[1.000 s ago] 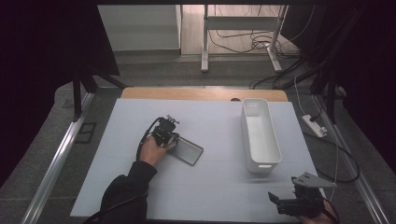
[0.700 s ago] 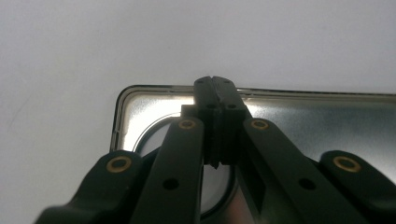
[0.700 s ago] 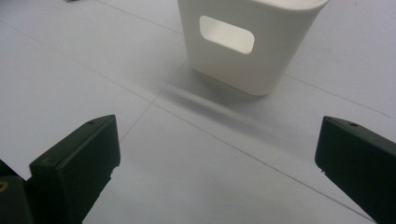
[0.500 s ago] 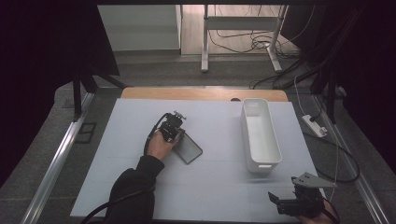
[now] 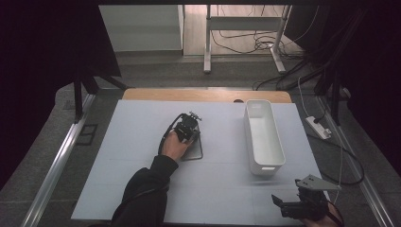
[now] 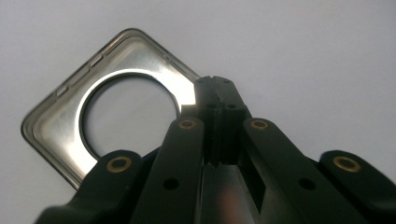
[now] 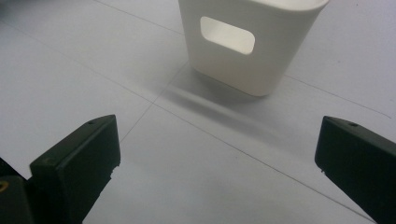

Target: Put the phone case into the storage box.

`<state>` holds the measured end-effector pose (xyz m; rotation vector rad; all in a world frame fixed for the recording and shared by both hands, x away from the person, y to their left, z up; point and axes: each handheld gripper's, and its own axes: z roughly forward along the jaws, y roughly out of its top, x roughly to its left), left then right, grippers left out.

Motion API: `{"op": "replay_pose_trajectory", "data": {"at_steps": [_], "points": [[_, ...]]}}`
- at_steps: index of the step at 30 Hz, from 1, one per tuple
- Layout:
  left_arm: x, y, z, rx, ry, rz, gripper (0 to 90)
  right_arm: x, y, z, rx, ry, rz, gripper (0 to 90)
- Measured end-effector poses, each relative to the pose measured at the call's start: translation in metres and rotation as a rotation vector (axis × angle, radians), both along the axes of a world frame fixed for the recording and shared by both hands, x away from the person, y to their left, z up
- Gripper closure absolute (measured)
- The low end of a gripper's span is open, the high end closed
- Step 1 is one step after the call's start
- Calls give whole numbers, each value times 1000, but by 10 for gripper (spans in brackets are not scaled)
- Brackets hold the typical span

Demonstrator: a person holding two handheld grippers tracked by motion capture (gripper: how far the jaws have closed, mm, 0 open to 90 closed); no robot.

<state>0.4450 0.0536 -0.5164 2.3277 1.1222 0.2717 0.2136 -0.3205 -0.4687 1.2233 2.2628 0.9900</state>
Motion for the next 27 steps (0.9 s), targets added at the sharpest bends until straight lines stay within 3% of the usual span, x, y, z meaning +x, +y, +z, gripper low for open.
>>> {"op": "replay_pose_trajectory", "data": {"at_steps": [27], "points": [[-21, -35, 2, -9, 16, -168, 892, 0, 0, 0, -3, 1, 2, 6]]}}
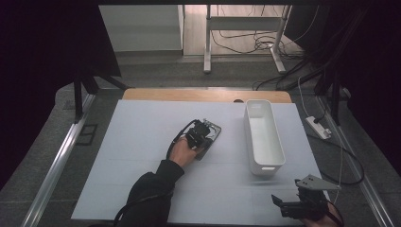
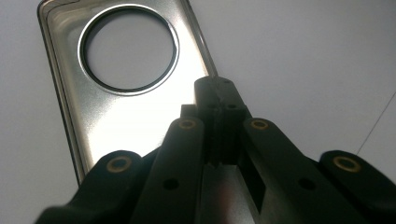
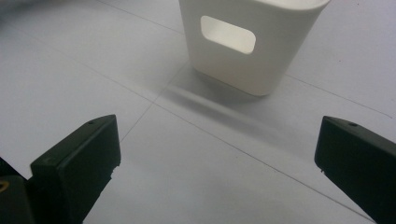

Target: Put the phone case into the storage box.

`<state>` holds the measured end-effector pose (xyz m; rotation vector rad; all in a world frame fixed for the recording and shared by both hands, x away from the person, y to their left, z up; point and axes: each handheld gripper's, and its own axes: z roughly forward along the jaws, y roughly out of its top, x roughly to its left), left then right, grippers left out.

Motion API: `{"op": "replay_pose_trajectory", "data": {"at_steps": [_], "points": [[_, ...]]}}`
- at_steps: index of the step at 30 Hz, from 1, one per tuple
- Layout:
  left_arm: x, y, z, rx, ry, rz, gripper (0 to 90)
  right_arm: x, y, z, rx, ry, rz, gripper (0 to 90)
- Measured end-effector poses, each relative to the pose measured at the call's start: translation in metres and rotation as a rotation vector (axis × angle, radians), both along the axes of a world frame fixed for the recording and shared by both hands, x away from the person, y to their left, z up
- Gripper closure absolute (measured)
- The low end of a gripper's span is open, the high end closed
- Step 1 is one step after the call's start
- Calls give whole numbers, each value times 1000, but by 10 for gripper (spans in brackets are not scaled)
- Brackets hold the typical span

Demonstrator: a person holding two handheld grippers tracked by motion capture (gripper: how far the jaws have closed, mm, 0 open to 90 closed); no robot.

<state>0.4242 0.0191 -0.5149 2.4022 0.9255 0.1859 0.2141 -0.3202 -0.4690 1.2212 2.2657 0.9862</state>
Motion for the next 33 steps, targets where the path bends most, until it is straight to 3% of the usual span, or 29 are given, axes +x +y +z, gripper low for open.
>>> {"op": "replay_pose_trajectory", "data": {"at_steps": [10, 13, 15, 21, 23, 24, 26, 27, 30, 33], "points": [[-1, 12, 13, -31, -2, 26, 890, 0, 0, 0, 1, 0, -1, 6], [-3, 16, 20, -28, -5, 25, 846, 0, 0, 0, -1, 0, -1, 6], [-4, 19, 25, -28, -15, 30, 793, 0, 0, 0, -1, 2, -1, 6], [-2, 30, 33, -23, -17, 57, 507, 0, 0, 0, -1, 2, -3, 6], [-2, 33, 34, -22, -20, 63, 471, 0, 0, 0, -1, 2, -3, 6], [-1, 39, 35, -28, -18, 75, 371, 0, 0, 0, -2, 2, -3, 6], [-1, 41, 35, -29, -18, 83, 301, 0, 0, 0, -2, 2, -3, 6], [0, 45, 36, -21, -21, 95, 301, 0, 0, 0, -3, 3, -3, 6], [1, 57, 38, 0, -25, 100, 130, 0, 1, 0, -8, 4, -5, 6], [3, 62, 39, -6, -10, 102, 74, 0, 1, 0, -5, 5, -3, 6]]}}
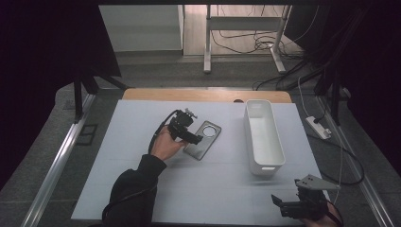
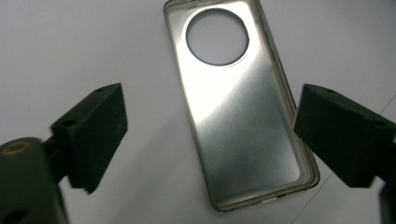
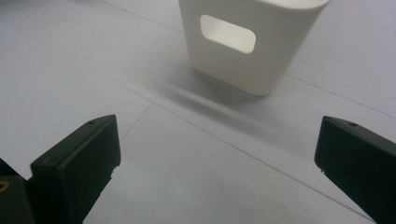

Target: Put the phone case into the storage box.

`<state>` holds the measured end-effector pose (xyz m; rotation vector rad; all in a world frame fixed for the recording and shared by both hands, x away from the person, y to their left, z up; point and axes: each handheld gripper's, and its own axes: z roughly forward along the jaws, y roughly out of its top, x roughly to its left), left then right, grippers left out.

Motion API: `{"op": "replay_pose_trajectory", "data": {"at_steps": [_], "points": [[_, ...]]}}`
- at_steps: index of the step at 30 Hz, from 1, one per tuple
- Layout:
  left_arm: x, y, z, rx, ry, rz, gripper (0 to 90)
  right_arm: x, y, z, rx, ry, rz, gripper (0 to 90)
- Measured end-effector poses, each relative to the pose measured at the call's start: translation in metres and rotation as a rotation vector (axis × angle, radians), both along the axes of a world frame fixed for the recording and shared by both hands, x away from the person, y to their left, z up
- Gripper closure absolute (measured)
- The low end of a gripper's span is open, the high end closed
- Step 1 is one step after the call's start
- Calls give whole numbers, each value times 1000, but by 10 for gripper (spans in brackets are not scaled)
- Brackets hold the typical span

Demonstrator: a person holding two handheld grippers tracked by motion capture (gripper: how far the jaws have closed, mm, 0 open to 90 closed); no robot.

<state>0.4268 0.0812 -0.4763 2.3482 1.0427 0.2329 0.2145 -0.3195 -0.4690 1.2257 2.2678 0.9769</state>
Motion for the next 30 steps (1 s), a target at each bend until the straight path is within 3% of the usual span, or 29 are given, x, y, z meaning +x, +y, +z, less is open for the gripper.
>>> {"op": "replay_pose_trajectory", "data": {"at_steps": [4, 11, 22, 23, 30], "points": [[1, 9, 2, 6, 2, 11, 4, 0, 0, 0, -2, 1, -3, 6], [5, 24, 5, 21, 6, 44, 0, 0, 0, 0, 0, 3, -1, 6], [8, 10, -9, 40, 37, 24, 0, 1, 0, 0, 4, 4, 0, 6], [7, 7, -16, 45, 56, 25, 0, 1, 0, 0, 5, 3, 0, 6], [6, 0, -31, 74, 82, 22, 0, 0, 0, 0, 5, 3, 1, 6]]}}
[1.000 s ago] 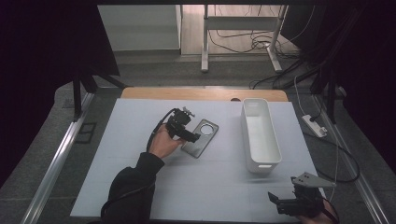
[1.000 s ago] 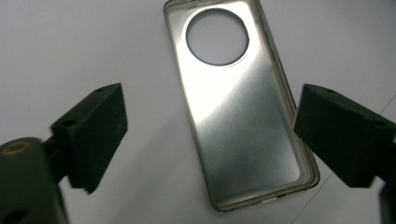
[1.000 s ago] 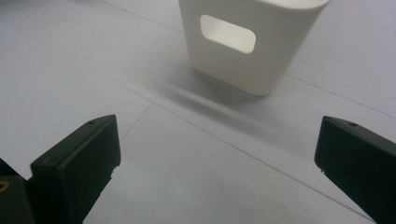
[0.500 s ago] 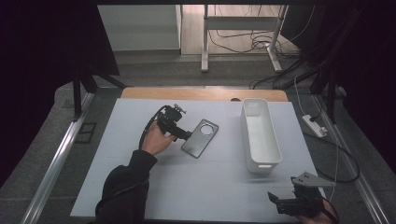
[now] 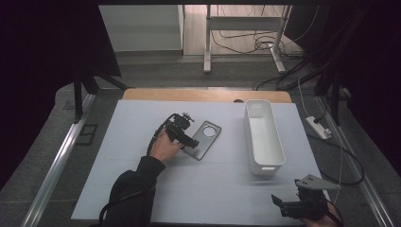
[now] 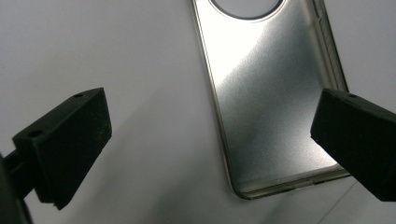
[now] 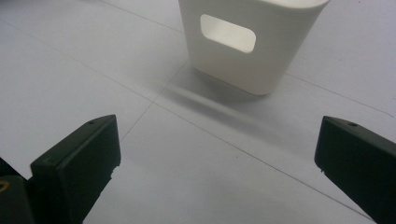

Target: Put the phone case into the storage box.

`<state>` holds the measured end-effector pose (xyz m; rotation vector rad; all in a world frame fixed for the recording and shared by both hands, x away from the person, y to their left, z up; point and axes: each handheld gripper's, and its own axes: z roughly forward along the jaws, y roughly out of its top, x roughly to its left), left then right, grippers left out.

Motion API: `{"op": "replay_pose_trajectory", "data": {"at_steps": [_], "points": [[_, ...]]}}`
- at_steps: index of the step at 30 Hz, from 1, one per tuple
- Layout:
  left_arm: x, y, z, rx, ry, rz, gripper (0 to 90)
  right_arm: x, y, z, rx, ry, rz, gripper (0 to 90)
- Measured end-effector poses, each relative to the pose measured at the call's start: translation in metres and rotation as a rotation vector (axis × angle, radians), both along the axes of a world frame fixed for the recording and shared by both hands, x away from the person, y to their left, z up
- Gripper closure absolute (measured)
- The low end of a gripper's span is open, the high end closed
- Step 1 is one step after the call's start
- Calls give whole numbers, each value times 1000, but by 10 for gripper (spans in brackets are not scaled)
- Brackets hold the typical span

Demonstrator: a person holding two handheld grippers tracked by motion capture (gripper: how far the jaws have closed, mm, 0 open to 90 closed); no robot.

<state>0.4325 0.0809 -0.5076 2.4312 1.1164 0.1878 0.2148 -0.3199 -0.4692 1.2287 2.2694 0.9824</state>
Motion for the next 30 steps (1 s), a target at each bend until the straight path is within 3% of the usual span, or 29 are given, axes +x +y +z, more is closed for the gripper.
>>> {"op": "replay_pose_trajectory", "data": {"at_steps": [7, 10, 11, 15, 22, 30], "points": [[-1, -6, -12, 14, 20, -3, 0, 0, 0, 0, 1, 0, 0, 6], [-1, -8, -15, 47, 20, -4, 10, 0, 0, 0, 1, 0, 0, 6], [-1, -7, -15, 36, 24, -5, 18, 0, 0, 0, 1, 0, 0, 6], [-4, -4, -10, 7, 17, -26, 202, 0, 0, 0, 0, 0, 0, 6], [-4, 0, -6, -27, 37, -14, 582, 0, 0, 0, -4, 2, 0, 6], [-1, 9, -6, -78, 76, 20, 844, 0, 0, 0, -2, 1, 0, 6]]}}
